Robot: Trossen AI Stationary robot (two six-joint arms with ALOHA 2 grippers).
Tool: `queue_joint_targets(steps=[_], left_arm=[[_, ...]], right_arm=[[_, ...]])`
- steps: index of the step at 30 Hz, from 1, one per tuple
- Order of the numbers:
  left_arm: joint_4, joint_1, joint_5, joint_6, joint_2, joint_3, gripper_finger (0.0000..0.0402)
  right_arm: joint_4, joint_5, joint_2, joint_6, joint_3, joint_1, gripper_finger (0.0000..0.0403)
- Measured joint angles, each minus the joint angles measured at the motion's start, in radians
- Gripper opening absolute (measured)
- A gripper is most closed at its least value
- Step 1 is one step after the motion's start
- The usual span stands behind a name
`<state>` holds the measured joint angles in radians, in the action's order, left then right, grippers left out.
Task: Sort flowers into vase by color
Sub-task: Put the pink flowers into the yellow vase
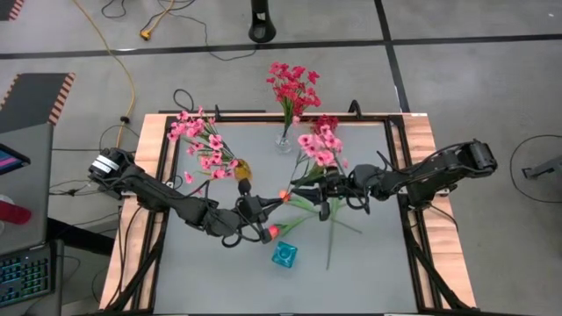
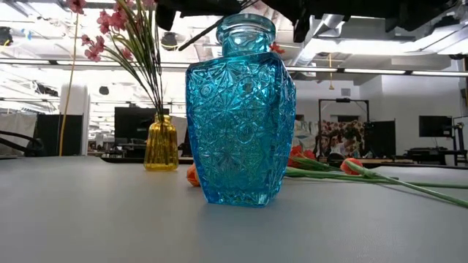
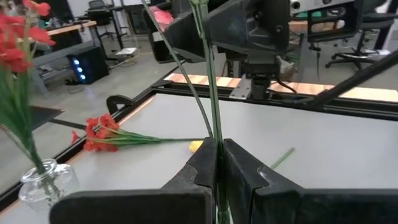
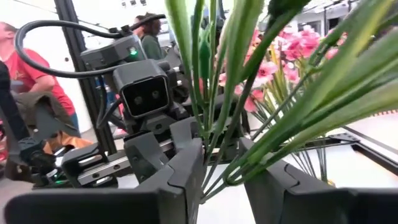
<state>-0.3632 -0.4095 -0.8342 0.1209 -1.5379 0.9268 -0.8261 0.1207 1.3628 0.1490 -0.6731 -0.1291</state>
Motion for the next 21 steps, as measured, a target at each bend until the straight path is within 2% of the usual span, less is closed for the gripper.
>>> queue_joint_targets(steps=[4,12,17,21], left_arm=[[0.0,0.002,0.009,-0.005,0.0,0.0,0.0002],[0.001,0.017,0.012,0.005,0.0,0.0,0.0002],[0.001,0.022,0.064,-0.011,0.0,0.0,0.0005],[0.001,0.022,0.063,-0.042,0.0,0.0,0.0037]], right_arm=[[0.0,-0.003,0.0,0.0,0.0,0.0,0.0104],[0.0,-0.005,0.0,0.0,-0.001,0.0,0.0024],[0.003,-0.007,0.0,0.0,-0.001,-0.001,0.0023],[0.003,-0.006,0.0,0.0,-0.001,-0.001,0.0029]])
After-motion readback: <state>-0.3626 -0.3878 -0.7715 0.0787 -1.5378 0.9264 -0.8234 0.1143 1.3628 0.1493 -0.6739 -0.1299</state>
